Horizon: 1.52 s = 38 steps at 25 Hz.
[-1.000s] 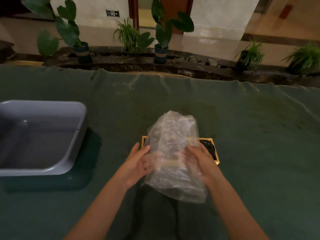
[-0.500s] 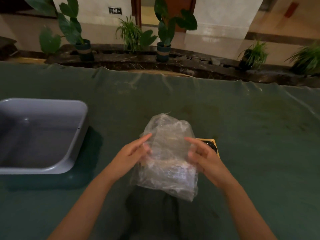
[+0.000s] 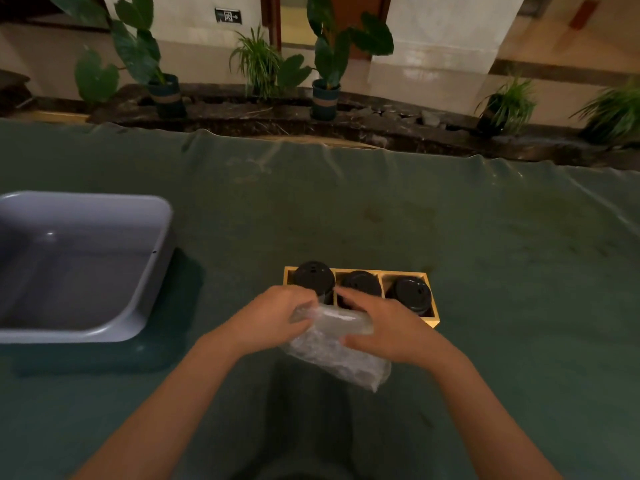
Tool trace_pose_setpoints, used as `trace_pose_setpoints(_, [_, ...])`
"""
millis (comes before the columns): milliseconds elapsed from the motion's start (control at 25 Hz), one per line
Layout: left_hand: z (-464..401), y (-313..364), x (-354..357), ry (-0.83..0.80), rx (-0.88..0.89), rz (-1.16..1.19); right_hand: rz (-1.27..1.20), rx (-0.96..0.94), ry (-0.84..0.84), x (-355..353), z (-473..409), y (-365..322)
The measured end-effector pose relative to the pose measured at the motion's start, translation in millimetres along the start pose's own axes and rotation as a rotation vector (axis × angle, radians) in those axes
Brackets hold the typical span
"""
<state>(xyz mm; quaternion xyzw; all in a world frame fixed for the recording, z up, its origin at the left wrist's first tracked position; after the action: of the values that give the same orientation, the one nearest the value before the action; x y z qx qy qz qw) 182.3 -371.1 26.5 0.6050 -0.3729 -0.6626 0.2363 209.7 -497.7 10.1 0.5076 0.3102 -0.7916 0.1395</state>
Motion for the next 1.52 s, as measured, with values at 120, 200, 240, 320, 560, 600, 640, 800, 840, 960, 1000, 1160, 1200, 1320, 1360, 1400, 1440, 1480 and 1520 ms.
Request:
trace_pose_setpoints(120, [1.2,-5.3,-18.9,0.355,-0.158,0.285,-0.251,0.137,0.159,-11.1,-4.0,8.5])
trace_pose_setpoints(200, [12.9,-31.8,7.5,0.363,-0.447,0.626,-0.524,0.272,0.28,-8.2,0.7,24.1])
trace_pose_setpoints(240, [19.6,-41.6,28.9,0.295,-0.564,0.79,-0.705,0.294,0.295,-0.8,2.0,27.7])
trace_pose_setpoints(320, [33.6,-53.9,62.9,0.204,-0.72,1.124,-1.04,0.327,0.289,17.6,2.9,33.5])
trace_pose_setpoints(560, [35.1,-55.2,26.9,0.52,-0.38,1.072,-1.271,0.295,0.372,30.4,8.7,49.1])
trace_pose_setpoints(600, [33.5,-42.6,20.5,0.484,-0.273,0.976,-1.172,0.264,0.393,25.2,10.2,46.8])
trace_pose_setpoints(640, [31.9,-30.1,16.8,0.426,-0.182,0.883,-1.06,0.223,0.419,18.0,11.1,43.0])
trace_pose_setpoints(800, [30.8,-0.3,10.3,0.251,-0.057,0.595,-0.742,0.081,0.421,-6.2,10.7,21.3])
trace_pose_setpoints(840, [31.0,0.6,8.3,0.234,-0.074,0.607,-0.787,0.075,0.376,-5.5,10.8,20.7])
trace_pose_setpoints(960, [28.8,7.0,5.7,0.118,-0.071,0.699,-0.969,-0.009,0.118,5.7,13.7,12.2])
trace_pose_setpoints(1000, [27.6,13.1,4.6,0.068,-0.041,0.692,-0.948,-0.042,0.053,6.2,16.4,8.2])
trace_pose_setpoints(1160, [24.1,33.5,7.3,-0.088,0.074,0.325,-0.672,-0.08,0.084,-10.4,19.8,2.5])
trace_pose_setpoints(1200, [24.1,36.2,10.7,-0.115,0.098,0.191,-0.632,-0.088,0.103,-14.3,20.2,1.7])
trace_pose_setpoints(1320, [22.2,29.7,16.8,-0.141,0.035,0.24,-0.606,-0.116,0.116,-18.3,20.6,0.3])
trace_pose_setpoints(1360, [20.2,25.9,13.6,-0.1,-0.022,0.397,-0.611,-0.114,0.109,-16.9,19.9,0.8])
trace_pose_setpoints(1400, [18.8,20.3,11.5,-0.055,-0.069,0.54,-0.616,-0.11,0.103,-15.6,19.2,1.5])
trace_pose_setpoints(1440, [18.5,16.3,9.6,-0.018,-0.086,0.576,-0.624,-0.111,0.099,-14.9,18.9,2.5])
trace_pose_setpoints(1480, [18.9,16.2,8.0,-0.002,-0.066,0.478,-0.637,-0.117,0.099,-15.2,18.8,3.5])
trace_pose_setpoints(1520, [20.3,13.7,9.2,0.002,-0.053,0.369,-0.648,-0.125,0.101,-16.0,18.8,4.4])
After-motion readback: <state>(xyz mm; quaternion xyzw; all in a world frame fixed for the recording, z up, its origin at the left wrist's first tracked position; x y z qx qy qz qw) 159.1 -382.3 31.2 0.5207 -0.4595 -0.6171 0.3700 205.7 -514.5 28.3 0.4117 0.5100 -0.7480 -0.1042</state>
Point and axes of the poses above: each hand's wrist, its own z-axis away from the middle knuckle, its own x-axis out of the palm, y = z × x, the point moved 10 cm from there along -z, towards the middle knuckle, and after that the axes turned 9 degrees about z, right-handed, at the moved point
